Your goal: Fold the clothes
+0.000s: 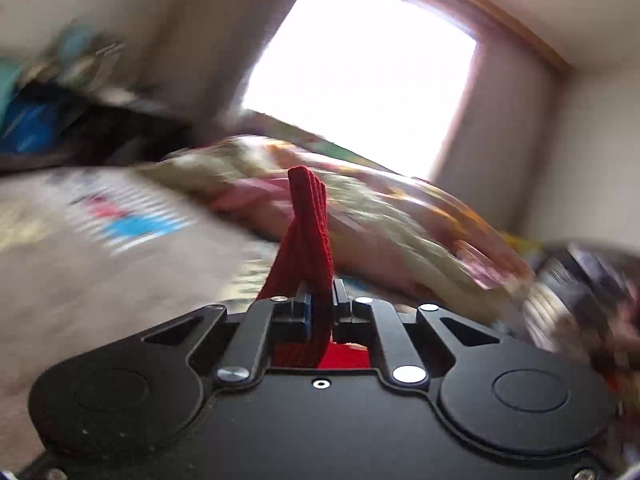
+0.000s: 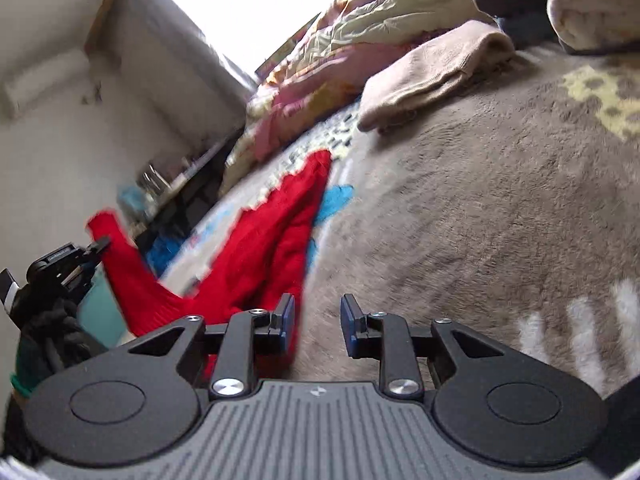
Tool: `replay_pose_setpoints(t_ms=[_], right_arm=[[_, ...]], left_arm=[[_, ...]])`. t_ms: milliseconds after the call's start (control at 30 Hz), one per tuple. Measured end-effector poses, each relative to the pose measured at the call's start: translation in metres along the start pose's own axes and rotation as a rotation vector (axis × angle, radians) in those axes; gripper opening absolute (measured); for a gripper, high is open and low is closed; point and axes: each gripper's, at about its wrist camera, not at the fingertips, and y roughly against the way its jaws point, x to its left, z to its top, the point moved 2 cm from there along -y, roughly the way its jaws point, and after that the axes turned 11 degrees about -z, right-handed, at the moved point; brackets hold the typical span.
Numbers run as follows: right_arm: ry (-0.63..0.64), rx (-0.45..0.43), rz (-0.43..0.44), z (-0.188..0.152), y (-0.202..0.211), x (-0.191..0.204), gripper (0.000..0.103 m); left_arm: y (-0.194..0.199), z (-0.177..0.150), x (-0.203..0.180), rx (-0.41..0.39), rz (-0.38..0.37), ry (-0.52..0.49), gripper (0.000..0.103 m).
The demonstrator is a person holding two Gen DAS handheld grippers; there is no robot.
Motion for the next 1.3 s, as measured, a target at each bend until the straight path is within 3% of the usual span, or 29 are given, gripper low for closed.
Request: replay_pose_setpoints(t_ms=[67,133,267,333,433,733,867,933,1033,1100,1200,1300], right_arm=[[-0.031,-0.023,0.062,0.006,0.001,0.007,0.045],[-0.073,-0.045,0.125,0.015,0.002,0.014,0.066],[-0.197,-0.089,0.215,0.039,0.000,0.019,0.073],[-0.246,-0.100,0.238,0.050,-0.003,0.016,0.081],[-0.283,-0.109,0.238,0.061,-0.011,0.010,0.088],[-0.394,-0.090,0.185,0.056,-0.032,-0.025,0.088],[-0.406,-0.070,0.162,0.054,-0.040,-0.031,0.089],[-0.397,-0.039,0.142,0.052,-0.048,-0.032,0.089],[-0.370,-0.004,0.082,0.048,-0.059,-0.035,0.089],[-0.356,-0.002,0.056,0.044,-0.061,-0.036,0.089],[-0.350,-0.039,0.029,0.037,-0.053,-0.036,0.088],[-0.334,-0.095,-0.012,0.030,-0.041,-0.033,0.088]], left_arm=[[-0.017,-0.013,-0.039,0.041,-0.046,-0.095,0.007],[-0.033,-0.029,-0.076,0.088,-0.086,-0.188,0.007],[-0.055,-0.060,-0.123,0.177,-0.171,-0.286,0.007],[-0.060,-0.074,-0.142,0.210,-0.204,-0.344,0.005],[-0.073,-0.089,-0.148,0.265,-0.232,-0.380,0.005],[-0.097,-0.118,-0.144,0.389,-0.277,-0.406,0.005],[-0.104,-0.137,-0.148,0.459,-0.340,-0.436,0.006],[-0.097,-0.140,-0.148,0.490,-0.401,-0.450,0.021],[-0.075,-0.120,-0.133,0.457,-0.468,-0.413,0.033],[-0.060,-0.093,-0.097,0.400,-0.424,-0.351,0.033],[-0.044,-0.061,-0.015,0.324,-0.249,-0.213,0.032],[-0.032,-0.054,0.049,0.311,-0.106,-0.139,0.032]])
